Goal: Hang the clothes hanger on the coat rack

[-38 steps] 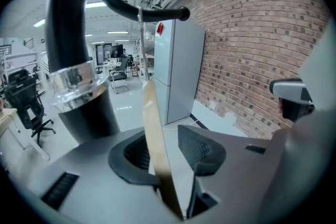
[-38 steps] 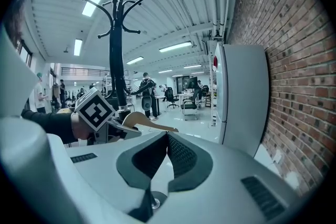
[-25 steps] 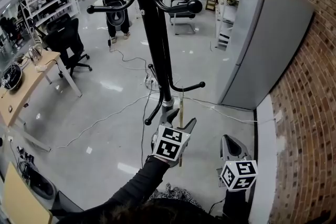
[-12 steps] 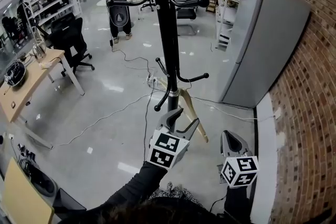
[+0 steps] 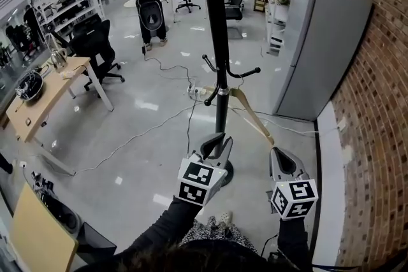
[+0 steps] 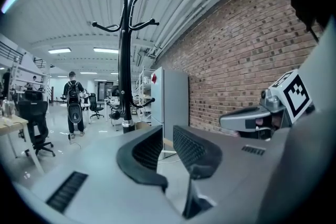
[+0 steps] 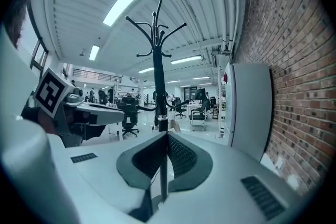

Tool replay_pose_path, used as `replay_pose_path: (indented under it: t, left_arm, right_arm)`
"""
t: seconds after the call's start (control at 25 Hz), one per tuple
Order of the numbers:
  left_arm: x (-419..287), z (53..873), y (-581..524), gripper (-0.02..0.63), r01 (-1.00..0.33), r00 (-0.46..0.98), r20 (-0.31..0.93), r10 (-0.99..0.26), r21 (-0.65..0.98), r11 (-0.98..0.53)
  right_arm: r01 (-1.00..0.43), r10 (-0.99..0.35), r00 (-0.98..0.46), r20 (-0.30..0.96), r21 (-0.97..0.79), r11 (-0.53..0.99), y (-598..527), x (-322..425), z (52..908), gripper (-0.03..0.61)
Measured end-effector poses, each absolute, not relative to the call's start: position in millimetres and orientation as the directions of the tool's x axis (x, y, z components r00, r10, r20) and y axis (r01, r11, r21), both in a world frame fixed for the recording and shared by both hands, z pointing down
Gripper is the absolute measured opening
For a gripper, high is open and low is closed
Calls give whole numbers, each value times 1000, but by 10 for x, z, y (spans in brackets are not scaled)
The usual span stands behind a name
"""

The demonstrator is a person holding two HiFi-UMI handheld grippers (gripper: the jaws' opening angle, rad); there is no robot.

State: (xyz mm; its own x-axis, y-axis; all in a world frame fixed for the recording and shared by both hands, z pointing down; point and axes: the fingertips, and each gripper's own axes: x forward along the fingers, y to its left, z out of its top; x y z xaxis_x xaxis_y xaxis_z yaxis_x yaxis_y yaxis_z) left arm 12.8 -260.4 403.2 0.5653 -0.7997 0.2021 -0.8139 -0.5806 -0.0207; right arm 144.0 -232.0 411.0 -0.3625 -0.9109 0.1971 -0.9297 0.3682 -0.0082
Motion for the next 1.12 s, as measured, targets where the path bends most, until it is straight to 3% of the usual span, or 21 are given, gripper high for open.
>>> replay_pose_path:
  t: [0.16, 0.56, 1.12]
  left_arm:
    - [-1, 4072, -2170, 8, -813, 559, 227, -798, -39, -581]
    - [22, 4030, -1335, 8, -784, 593, 242, -768, -45, -619]
    - [-441, 3830, -1388, 8, -840, 511, 188, -839, -99, -534]
  right_arm:
    - [-930, -913, -364, 184, -16, 368, -1920, 1338, 4080, 9]
    - [-932, -916, -361, 175, -18, 363, -1225, 1313, 3994, 9]
    - [-958, -951, -288, 112, -36, 286, -1060, 1223, 3881, 9]
